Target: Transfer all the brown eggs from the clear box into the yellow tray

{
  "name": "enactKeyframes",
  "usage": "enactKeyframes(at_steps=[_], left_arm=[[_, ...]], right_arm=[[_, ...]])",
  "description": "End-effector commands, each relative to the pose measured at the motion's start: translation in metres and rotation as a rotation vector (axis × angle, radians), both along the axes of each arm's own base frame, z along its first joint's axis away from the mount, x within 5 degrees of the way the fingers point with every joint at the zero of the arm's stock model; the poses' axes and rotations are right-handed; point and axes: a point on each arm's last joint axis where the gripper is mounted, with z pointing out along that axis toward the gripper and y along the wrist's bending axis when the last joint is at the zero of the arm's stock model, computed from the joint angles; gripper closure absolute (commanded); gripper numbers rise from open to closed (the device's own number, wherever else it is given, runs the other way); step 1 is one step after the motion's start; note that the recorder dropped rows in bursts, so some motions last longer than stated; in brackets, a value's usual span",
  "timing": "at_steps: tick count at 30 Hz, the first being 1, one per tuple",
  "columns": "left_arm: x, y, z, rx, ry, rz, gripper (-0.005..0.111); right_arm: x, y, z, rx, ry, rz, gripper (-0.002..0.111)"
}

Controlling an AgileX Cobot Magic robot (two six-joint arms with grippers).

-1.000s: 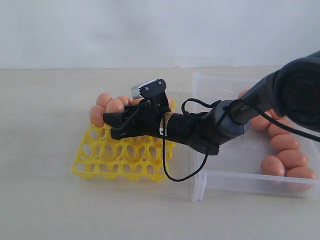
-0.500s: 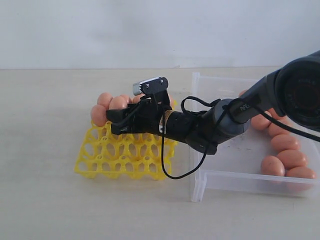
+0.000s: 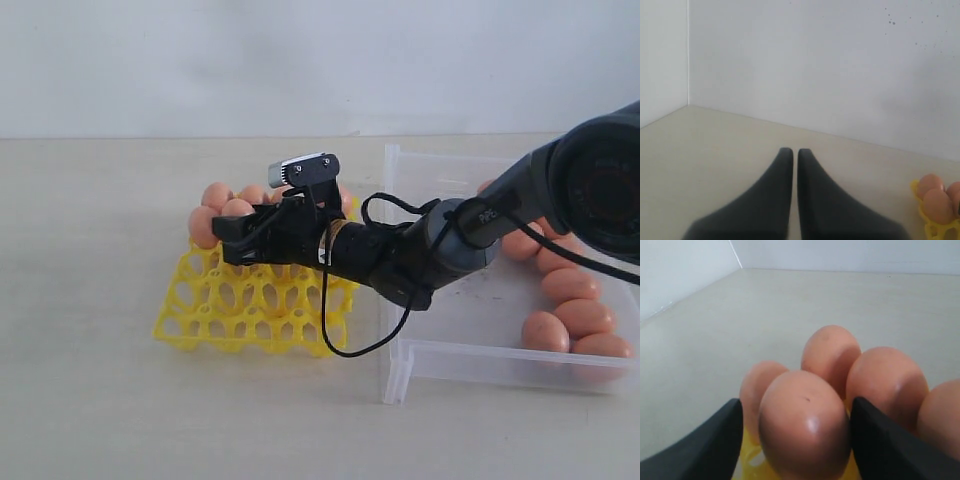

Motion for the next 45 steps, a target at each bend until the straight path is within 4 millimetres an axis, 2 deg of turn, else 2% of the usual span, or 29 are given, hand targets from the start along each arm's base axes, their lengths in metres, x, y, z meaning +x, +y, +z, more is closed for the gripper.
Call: enactKeyframes(at_steps=[1,13,22,24,29,33,36,39,45], left_arm=[[0.0,0.0,0.002,-0.014,-0.02,0.002,0.103],[0.0,0.0,0.002,-0.014,-0.02,0.002,0.103],[0.0,0.0,0.002,-0.014,-0.02,0.002,0.103],[0.0,0.0,0.002,-0.014,-0.02,0.002,0.103],[0.0,0.0,0.001,-0.014,-0.018,0.002,0.103],[0.0,0.0,0.001,-0.014,-0.018,0.002,0.103],[0.0,0.0,0.001,-0.014,-0.018,0.002,0.103],[0.0,0.0,0.002,-0.013,-0.02,0.002,0.103],[0.0,0.0,0.002,-0.013,-0.02,0.002,0.103]], right_arm=[[0.002,-0.006,0.003,-0.056,-0.007,-0.029,0.05],[0.003,-0.006,0.062,-0.045,-0.103,-0.021,0.05],[-0.004,-0.011,0.081,-0.235,-0.09,0.032,0.051],[-0.003,-0.015,0.089,-0.279,-0.079,-0.003,0.057],[-0.004,-0.033,0.116,-0.464,-0.105,-0.093,0.078],[-0.008,-0.049,0.144,-0.638,-0.171,-0.138,0.109],[-0.015,-0.064,0.168,-0.771,-0.223,-0.164,0.108],[-0.018,-0.072,0.176,-0.852,-0.24,-0.174,0.108],[-0.024,-0.102,0.164,-1.227,-0.1,-0.2,0.108]])
